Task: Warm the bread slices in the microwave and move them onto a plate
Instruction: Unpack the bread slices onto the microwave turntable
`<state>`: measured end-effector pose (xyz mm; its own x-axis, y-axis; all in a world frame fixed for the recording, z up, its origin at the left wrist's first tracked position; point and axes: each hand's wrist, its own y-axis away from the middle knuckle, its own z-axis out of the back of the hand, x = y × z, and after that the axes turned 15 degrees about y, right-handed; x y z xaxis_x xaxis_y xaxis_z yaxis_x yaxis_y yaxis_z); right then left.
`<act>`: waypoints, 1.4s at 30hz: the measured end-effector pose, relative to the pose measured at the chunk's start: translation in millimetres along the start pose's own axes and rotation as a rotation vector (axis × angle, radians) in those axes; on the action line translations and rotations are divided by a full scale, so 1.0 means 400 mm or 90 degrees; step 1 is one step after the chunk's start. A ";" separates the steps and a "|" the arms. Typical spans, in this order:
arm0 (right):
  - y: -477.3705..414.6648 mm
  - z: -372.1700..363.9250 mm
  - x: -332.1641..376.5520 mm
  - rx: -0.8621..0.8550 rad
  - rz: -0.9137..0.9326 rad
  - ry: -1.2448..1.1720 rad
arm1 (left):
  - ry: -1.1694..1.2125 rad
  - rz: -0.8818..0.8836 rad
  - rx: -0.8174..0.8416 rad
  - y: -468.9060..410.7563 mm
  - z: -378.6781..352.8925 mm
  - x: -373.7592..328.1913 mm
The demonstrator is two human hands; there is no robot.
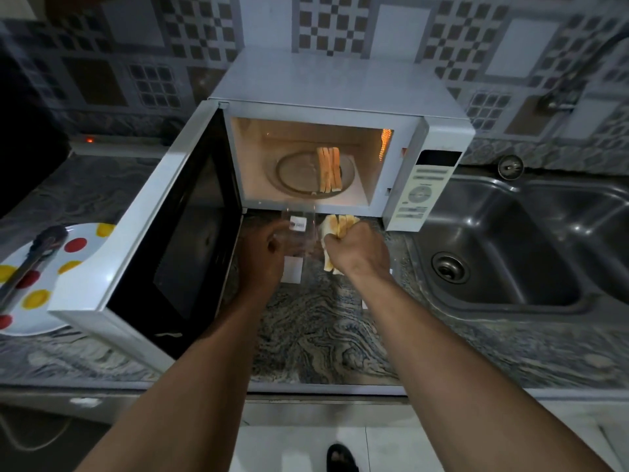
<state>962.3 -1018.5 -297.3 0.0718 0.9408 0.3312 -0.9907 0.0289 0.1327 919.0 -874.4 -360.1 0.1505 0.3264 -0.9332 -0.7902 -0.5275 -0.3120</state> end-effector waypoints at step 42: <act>-0.455 -0.081 0.339 -0.032 0.264 0.034 | -0.423 0.032 0.031 -0.089 -0.089 0.308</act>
<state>1148.6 -885.2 -306.9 -0.3394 0.8922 0.2979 -0.9388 -0.3410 -0.0483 986.8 -843.4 -470.2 -0.2734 0.7245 -0.6328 -0.8145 -0.5243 -0.2483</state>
